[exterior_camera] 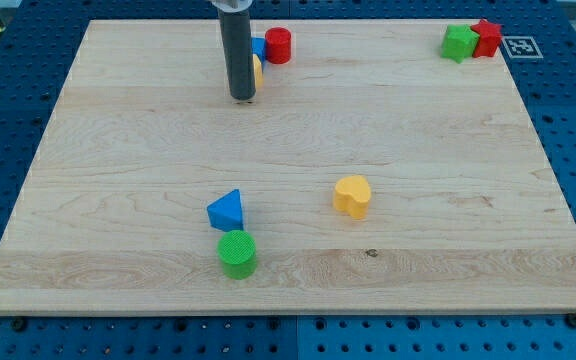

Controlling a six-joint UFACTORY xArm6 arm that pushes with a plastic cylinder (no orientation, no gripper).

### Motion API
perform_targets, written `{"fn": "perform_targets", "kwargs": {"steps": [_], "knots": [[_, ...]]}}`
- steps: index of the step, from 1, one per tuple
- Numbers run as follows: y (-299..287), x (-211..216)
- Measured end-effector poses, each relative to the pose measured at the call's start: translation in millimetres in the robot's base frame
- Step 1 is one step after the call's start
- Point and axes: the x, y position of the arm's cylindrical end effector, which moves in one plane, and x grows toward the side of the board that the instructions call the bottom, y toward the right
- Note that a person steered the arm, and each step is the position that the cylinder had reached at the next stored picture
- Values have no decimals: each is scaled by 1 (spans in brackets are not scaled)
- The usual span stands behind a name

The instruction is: Move your arm to the bottom center of the board

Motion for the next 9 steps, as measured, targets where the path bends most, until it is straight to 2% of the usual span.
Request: {"fn": "perform_targets", "kwargs": {"steps": [2,4,6,7,9], "knots": [[1,-21],[1,-24],[-1,-11],[-22,-4],[-60,57]]}}
